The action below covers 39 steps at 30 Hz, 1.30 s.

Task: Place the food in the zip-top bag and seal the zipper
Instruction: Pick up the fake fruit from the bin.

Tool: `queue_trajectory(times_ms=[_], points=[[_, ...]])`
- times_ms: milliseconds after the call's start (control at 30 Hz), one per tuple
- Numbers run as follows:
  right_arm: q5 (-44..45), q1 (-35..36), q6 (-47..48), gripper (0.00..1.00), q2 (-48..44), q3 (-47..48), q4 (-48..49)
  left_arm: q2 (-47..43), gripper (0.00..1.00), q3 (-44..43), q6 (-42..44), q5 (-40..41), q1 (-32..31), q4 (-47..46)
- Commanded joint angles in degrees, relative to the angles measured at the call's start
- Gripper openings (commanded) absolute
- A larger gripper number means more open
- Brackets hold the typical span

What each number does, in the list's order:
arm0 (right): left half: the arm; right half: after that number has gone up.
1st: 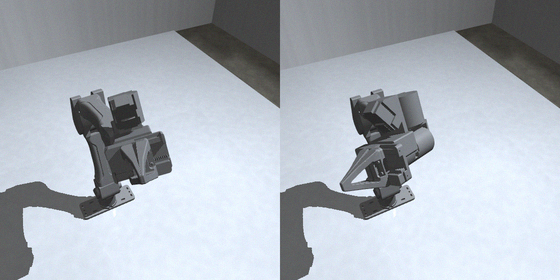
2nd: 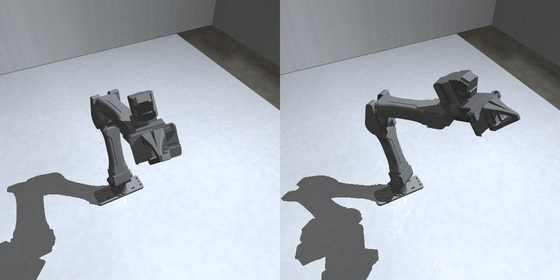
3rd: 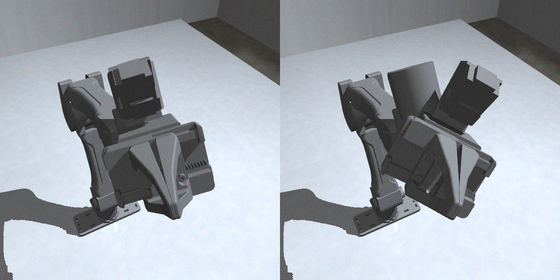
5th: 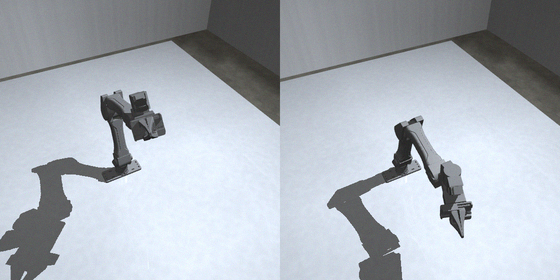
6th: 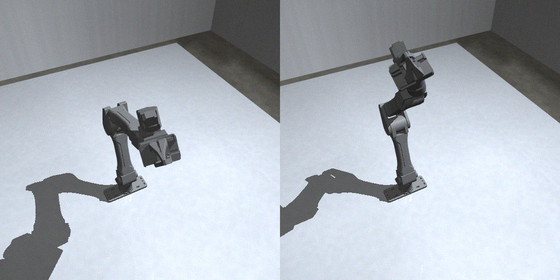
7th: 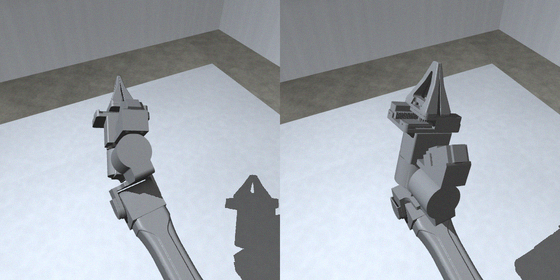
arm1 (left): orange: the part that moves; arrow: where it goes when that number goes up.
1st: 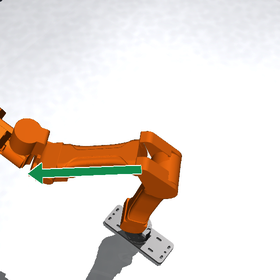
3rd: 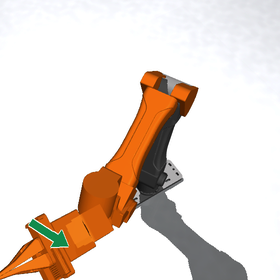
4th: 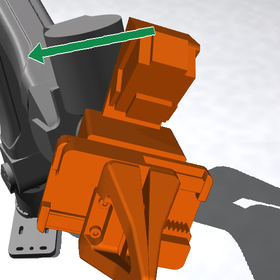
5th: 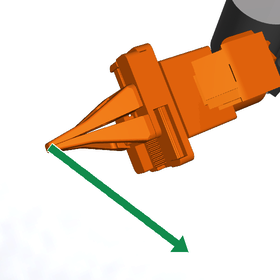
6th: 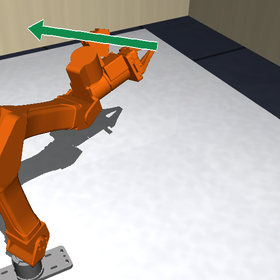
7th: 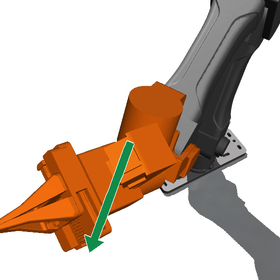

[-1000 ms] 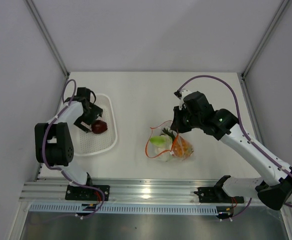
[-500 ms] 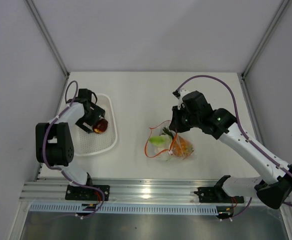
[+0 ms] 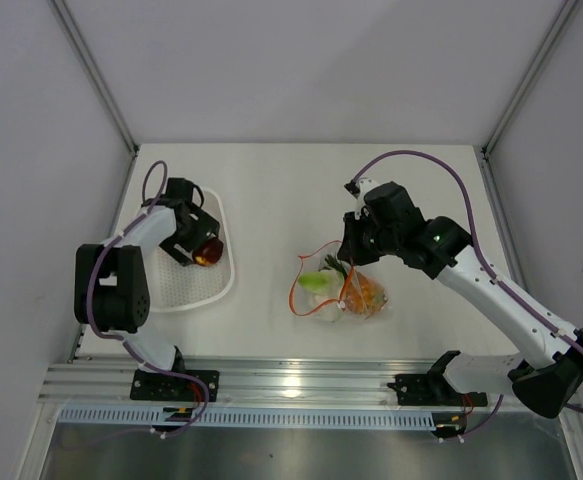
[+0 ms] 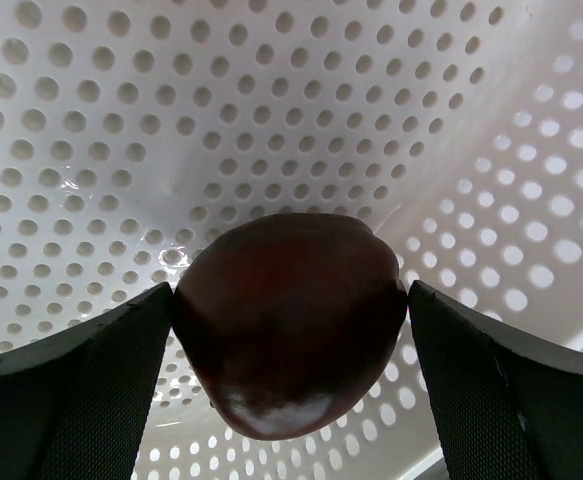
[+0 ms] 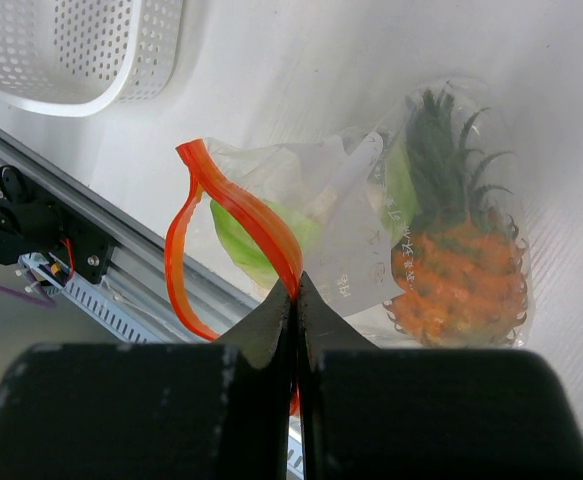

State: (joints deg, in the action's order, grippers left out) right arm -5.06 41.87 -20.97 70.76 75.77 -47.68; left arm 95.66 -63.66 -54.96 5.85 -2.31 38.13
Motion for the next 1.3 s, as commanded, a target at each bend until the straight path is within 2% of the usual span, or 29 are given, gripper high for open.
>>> queue_trajectory(times_ms=[0,400,767,1000,1267], points=[[-0.39,-0.21,-0.12,0.00,-0.54,-0.27,2.07,-0.30,1.00,0.64,1.43,-0.13,-0.42,-0.69],[-0.30,-0.21,-0.12,0.00,-0.80,-0.62,2.15,0.85,0.99,0.11,2.58,-1.01,-1.74,0.54],[-0.13,-0.29,-0.12,0.00,-1.06,-0.88,2.24,2.34,1.00,-4.10,-2.87,1.71,-1.82,11.43],[-0.13,-0.29,-0.03,0.00,-1.24,-0.97,2.33,1.64,0.99,-2.62,-3.75,0.22,-1.82,10.40],[0.40,-0.38,0.23,0.00,-1.33,-0.62,1.80,-3.72,0.83,1.96,-3.66,-0.14,-1.83,5.73]])
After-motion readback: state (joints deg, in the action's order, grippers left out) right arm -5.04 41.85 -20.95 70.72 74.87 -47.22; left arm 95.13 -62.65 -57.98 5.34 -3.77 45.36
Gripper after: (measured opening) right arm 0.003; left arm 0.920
